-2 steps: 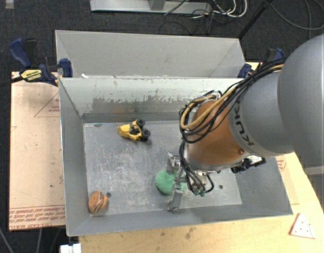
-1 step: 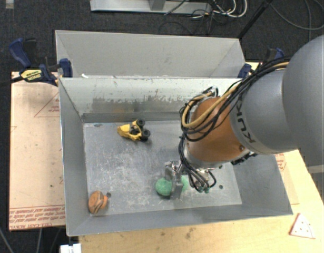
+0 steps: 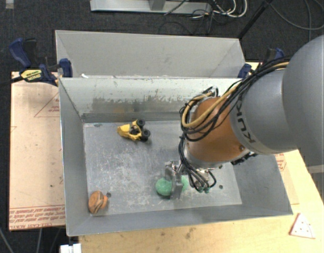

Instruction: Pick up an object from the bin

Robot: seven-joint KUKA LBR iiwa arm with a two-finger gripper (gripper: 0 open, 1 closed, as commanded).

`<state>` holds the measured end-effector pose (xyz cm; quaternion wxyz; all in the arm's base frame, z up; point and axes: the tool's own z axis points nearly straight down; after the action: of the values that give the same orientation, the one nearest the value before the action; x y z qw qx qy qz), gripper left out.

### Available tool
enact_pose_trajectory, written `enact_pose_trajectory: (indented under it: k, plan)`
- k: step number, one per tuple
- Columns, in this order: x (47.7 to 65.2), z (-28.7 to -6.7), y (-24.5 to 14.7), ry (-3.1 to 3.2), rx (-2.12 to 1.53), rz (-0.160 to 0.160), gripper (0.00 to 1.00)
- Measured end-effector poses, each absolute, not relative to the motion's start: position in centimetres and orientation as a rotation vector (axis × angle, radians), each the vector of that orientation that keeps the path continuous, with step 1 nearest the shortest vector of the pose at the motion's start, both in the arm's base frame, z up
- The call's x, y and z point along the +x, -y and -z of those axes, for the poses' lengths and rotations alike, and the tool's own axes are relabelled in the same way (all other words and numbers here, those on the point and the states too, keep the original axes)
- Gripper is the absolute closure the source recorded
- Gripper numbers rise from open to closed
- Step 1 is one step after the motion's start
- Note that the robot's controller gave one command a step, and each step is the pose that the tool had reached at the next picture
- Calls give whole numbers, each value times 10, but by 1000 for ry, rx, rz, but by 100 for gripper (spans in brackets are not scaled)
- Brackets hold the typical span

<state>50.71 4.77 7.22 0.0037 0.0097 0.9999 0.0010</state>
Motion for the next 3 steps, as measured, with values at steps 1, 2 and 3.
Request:
enact_pose_trajectory:
  k: [1, 2, 3]
  plan:
    - [507, -75, -48, -3136, 31, -3, 100]
    - [507, -82, -48, -3137, 31, -3, 100]
    - [505, -91, -48, -3146, 31, -1, 100]
